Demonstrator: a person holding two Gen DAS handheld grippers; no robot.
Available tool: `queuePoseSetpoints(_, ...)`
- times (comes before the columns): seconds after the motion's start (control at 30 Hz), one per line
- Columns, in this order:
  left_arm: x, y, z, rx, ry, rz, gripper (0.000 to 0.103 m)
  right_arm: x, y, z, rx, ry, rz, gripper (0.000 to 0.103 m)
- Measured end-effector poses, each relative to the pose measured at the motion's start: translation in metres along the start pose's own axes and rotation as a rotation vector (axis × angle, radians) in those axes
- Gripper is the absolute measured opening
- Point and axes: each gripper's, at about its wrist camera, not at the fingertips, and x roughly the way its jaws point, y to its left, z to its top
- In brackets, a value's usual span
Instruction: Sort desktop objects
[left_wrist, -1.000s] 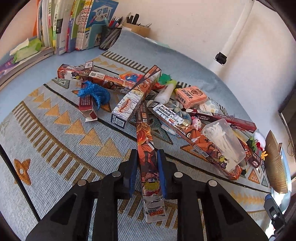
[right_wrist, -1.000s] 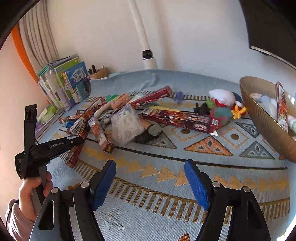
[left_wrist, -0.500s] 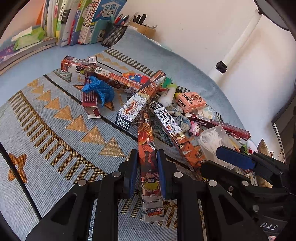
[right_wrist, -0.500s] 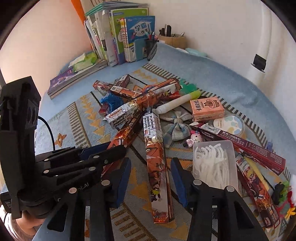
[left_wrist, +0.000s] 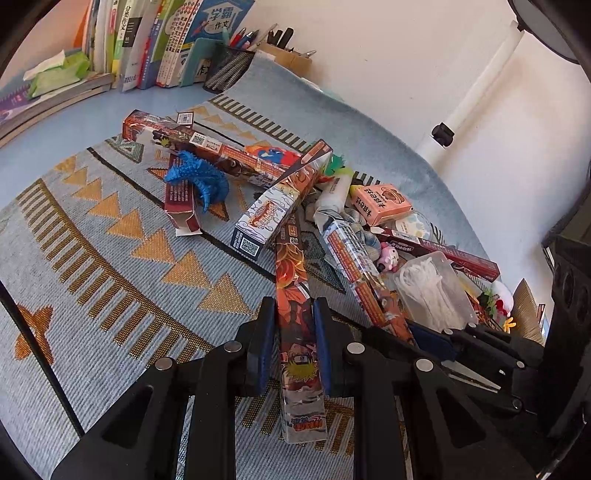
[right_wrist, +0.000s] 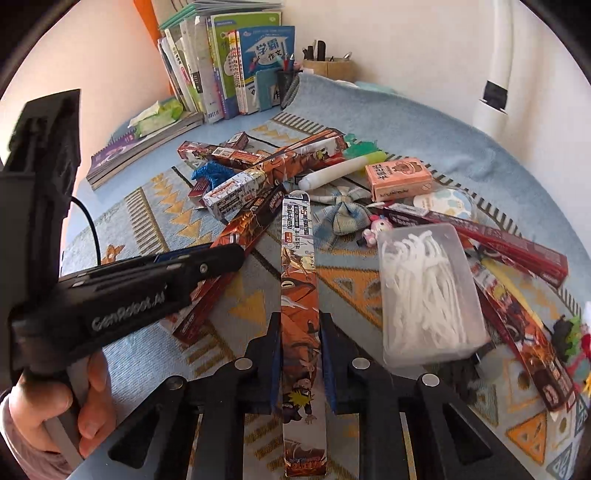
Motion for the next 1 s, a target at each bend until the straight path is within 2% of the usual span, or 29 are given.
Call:
queuePoseSetpoints(0.13,0.001,0.001,0.0,0.005,0.003,-0.006,0.018,-0.048,-0.011,-0.049,0.137,-0.041,-0.004,0.018)
queuePoseSetpoints(0.3,-0.003,-0.001,-0.008,0.019,0.075,-0.1,0.017,-0.094,-0.038,-0.104,0.33,-0.09,-0.037,0.018)
queuePoseSetpoints(0.37,-0.012,-0.004,-0.019,0.024,0.108,-0.131,0.016,-0.104,-0.051,-0.117,0.374,-0.095,-0.081,0.018)
queuePoseSetpoints(0.57,-0.032,-0.025,-0.055,0.099,0.138,-0.169,0.016,-0.123,-0.074,-0.136,0.45,-0.136,-0.13,0.018)
queuePoseSetpoints(0.77,-0.039,-0.05,-0.064,0.141,0.16,-0.199,0.016,-0.127,-0.08,-0.152,0.476,-0.155,-0.129,0.018)
queuePoseSetpoints(1.0,-0.054,-0.085,-0.069,0.21,0.137,-0.21,0.016,-0.134,-0.084,-0.164,0.483,-0.176,-0.101,0.018)
